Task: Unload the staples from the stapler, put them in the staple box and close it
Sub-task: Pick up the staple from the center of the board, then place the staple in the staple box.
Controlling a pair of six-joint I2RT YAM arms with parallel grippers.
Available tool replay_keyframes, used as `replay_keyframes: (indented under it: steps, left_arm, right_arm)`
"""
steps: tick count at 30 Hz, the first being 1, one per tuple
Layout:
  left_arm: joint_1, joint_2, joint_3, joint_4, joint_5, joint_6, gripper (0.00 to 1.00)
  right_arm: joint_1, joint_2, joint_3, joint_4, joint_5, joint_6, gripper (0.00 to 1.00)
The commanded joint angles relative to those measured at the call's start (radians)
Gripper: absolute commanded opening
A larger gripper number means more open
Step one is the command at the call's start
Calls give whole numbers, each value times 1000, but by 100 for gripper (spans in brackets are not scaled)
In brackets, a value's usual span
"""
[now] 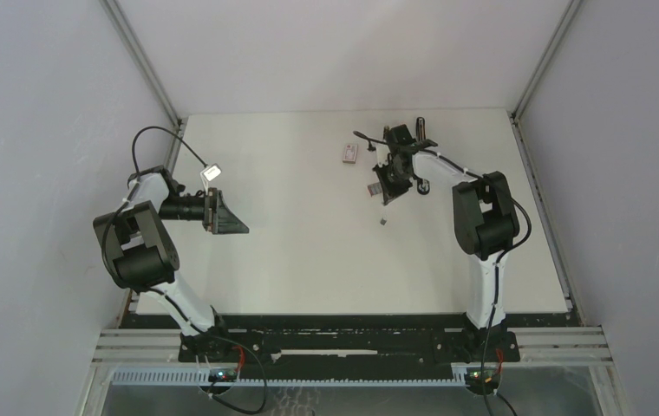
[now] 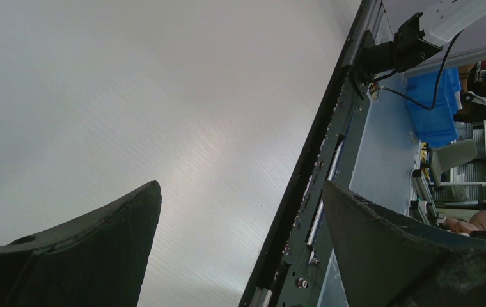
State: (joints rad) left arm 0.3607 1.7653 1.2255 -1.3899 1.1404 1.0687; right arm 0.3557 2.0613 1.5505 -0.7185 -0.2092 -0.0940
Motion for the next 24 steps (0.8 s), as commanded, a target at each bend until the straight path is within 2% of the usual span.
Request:
replay_keyframes:
  steps: [1,14,24]
  left_arm:
    - [9,-3,58,-11,30,27,100]
    - [9,0,59,-11,28,25,100]
    - [9,3,59,-11,30,26,100]
  right_arm:
    - [6,-11,93,-1,37,-21,0]
    - [8,137,348,-33,131,-36,0]
    - [9,192,362,-5,161,-38,0]
